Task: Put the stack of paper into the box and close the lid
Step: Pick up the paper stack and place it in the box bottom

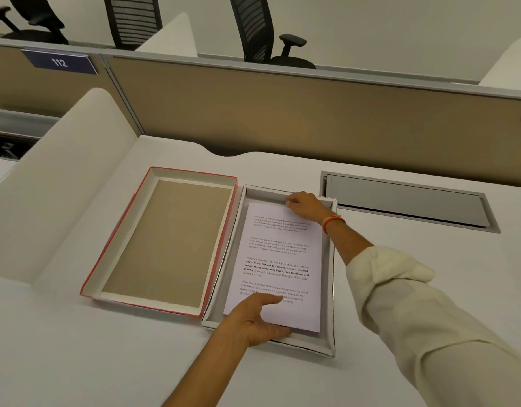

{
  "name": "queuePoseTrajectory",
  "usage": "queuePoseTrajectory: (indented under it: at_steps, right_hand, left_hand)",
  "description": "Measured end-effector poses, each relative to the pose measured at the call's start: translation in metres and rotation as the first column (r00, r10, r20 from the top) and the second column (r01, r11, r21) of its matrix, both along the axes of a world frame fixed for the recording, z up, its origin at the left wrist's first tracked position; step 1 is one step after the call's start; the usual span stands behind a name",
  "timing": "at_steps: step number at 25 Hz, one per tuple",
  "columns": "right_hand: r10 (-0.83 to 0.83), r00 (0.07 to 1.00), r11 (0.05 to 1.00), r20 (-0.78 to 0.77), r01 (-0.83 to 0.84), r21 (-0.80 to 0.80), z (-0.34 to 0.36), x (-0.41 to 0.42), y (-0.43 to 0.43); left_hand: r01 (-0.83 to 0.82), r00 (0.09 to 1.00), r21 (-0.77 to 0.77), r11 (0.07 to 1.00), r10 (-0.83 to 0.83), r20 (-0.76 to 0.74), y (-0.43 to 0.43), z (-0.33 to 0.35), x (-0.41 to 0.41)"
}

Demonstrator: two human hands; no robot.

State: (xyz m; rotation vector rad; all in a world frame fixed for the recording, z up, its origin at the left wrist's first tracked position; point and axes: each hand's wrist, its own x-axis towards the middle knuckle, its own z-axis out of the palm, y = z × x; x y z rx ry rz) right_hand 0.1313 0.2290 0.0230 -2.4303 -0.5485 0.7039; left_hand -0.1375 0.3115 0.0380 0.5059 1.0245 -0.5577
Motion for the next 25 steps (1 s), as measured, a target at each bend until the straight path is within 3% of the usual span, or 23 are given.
queuePoseTrajectory:
  at_steps: [16, 25]
  right_hand:
    - [-0.017, 1.0, 0.997, -0.023, 0.019, 0.071, -0.012, 0.001, 0.004]
    - [0.005, 1.0, 0.999, 0.013, -0.005, 0.049, -0.009, -0.003, 0.004]
  left_hand:
    - [-0.003, 0.999, -0.004, 1.0, 0.002, -0.052, -0.003, -0.008, 0.007]
    - [-0.012, 1.0, -0.023, 1.0, 0.013, 0.008, 0.002, -0.012, 0.002]
